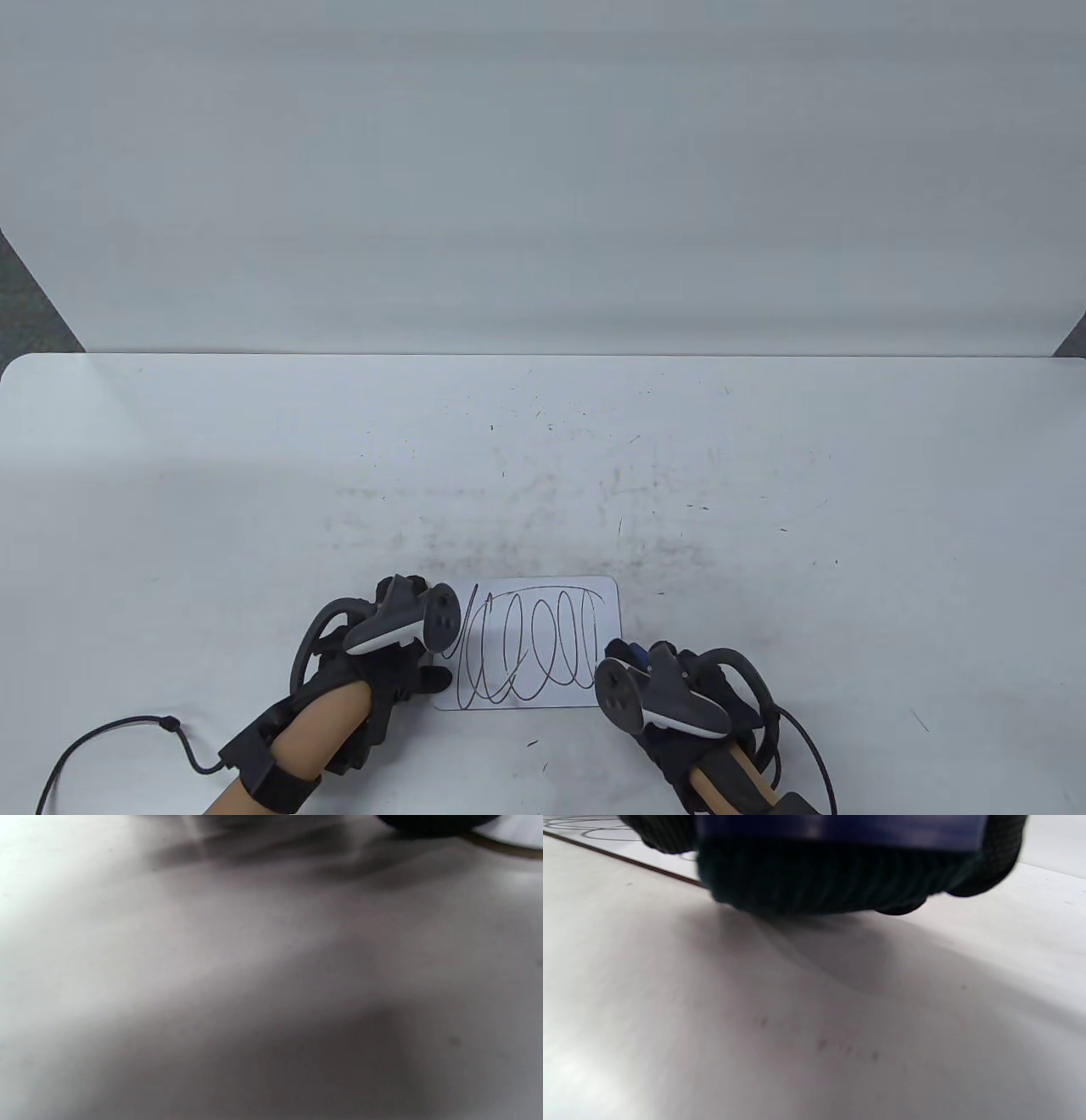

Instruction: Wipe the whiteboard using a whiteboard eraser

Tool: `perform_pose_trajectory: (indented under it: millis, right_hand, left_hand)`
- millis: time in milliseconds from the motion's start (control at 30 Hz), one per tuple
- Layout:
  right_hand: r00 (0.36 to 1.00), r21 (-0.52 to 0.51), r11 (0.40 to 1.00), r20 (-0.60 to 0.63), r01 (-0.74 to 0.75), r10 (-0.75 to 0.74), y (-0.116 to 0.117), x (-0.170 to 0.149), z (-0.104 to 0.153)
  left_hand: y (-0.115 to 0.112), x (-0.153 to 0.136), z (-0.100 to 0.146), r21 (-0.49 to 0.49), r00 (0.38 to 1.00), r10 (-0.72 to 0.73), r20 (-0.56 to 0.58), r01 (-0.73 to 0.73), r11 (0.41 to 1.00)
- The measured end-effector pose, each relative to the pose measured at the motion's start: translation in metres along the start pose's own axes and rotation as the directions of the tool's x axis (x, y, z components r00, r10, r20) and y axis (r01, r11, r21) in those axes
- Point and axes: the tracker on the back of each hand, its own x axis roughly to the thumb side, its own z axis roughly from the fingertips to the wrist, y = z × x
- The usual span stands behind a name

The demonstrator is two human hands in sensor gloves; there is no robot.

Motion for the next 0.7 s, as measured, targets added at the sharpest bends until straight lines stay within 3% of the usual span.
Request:
perform_pose_trajectory:
  millis: [300, 400, 600, 700]
  right_hand:
    - [0.989, -0.067, 0.997, -0.143, -0.045, 0.035, -0.021, -0.017, -0.09]
    - [0.988, -0.069, 0.995, -0.142, -0.073, 0.062, -0.025, -0.015, -0.101]
    - [0.97, -0.046, 0.972, -0.089, -0.232, 0.228, -0.026, 0.002, -0.08]
    - [0.939, -0.018, 0.939, -0.037, -0.342, 0.342, -0.018, 0.017, -0.051]
  left_hand:
    - [0.0, 0.001, -0.001, -0.008, 1.0, 0.0, 0.009, 0.0, 1.0]
    - [0.0, 0.002, -0.001, -0.011, 1.0, -0.012, 0.004, 0.012, 1.0]
    - [0.0, 0.002, -0.001, 0.005, 1.0, -0.019, 0.005, 0.019, 1.0]
    - [0.0, 0.002, -0.001, 0.006, 1.0, -0.016, 0.004, 0.016, 1.0]
